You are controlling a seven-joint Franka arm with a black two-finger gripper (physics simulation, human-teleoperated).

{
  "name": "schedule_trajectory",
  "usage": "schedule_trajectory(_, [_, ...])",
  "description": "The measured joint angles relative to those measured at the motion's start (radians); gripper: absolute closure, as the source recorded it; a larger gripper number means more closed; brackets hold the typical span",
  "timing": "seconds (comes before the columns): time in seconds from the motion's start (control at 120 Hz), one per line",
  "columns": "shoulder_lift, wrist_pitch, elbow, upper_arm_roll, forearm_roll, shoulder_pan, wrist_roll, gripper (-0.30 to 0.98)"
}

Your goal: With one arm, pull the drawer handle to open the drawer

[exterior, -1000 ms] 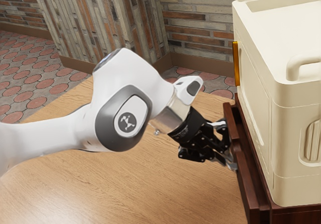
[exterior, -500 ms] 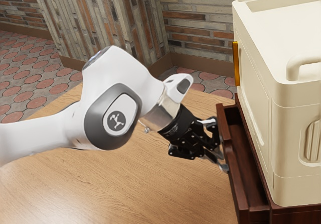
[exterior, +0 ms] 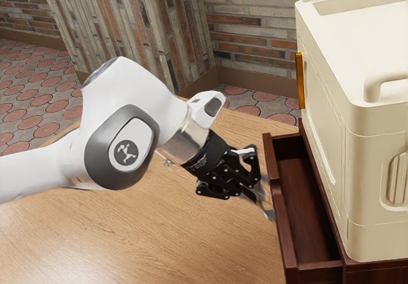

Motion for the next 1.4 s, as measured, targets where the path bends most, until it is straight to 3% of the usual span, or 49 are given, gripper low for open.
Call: schedule_trajectory(1.4, [-0.099, -0.02, -0.115, 0.049, 0.011, 0.006, 0.0, 0.68])
